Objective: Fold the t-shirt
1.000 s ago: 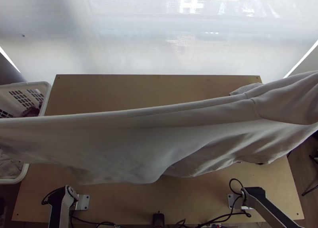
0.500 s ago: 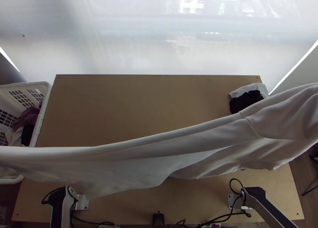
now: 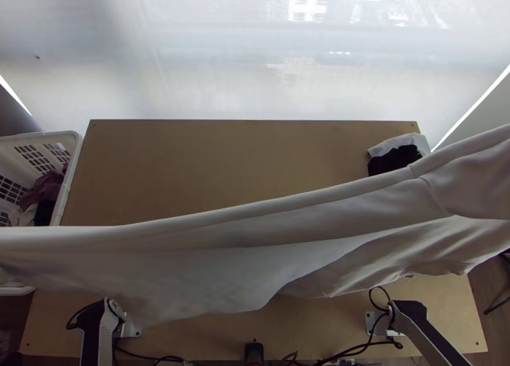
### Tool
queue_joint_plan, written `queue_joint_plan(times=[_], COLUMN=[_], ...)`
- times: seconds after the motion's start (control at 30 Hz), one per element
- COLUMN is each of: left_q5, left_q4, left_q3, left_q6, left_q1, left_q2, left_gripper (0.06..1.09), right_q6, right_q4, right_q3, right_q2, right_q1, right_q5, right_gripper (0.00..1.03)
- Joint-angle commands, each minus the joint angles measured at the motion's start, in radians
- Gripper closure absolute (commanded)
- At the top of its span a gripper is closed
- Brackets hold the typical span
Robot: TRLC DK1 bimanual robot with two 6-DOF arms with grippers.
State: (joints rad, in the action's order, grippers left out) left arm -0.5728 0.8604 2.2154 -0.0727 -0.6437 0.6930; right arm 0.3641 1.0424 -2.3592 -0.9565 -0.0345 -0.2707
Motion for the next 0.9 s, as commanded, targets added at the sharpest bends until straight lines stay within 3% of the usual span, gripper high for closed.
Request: queue_joint_plan(times=[0.0, 0.2, 0.53, 0.63, 0.8, 0.87], left_q5=[-0.001, -0.032, -0.035, -0.033, -0.061, -0.062], left_q4=[-0.060, 0.002, 0.026, -0.018, -0.205, -0.411], left_q3=[0.030, 0.030, -0.008, -0.171, -0.596, -0.803], left_q6=[-0.041, -0.039, -0.024, -0.004, 0.067, 0.051], left_q1=[-0.028, -0.010, -0.008, -0.076, -0.163, -0.165], left_q2=[0.033, 0.000, -0.015, -0.026, -0.069, -0.102], left_gripper=[1.05, 1.05, 1.05, 1.05, 1.05, 1.05], right_q6=[-0.005, -0.022, -0.019, -0.065, -0.054, -0.063], right_q4=[-0.048, 0.010, -0.010, 0.005, 0.039, -0.039], right_q3=[-0.005, -0.005, 0.032, 0.156, 0.476, 0.643], right_q2=[-0.002, 0.015, 0.036, 0.019, -0.065, -0.102], right_q1=[-0.045, -0.065, -0.130, -0.128, -0.036, -0.033], right_q5=[-0.033, -0.082, -0.159, -0.159, -0.151, -0.151], right_gripper=[1.00, 1.00, 1.00, 1.00, 1.00, 1.00])
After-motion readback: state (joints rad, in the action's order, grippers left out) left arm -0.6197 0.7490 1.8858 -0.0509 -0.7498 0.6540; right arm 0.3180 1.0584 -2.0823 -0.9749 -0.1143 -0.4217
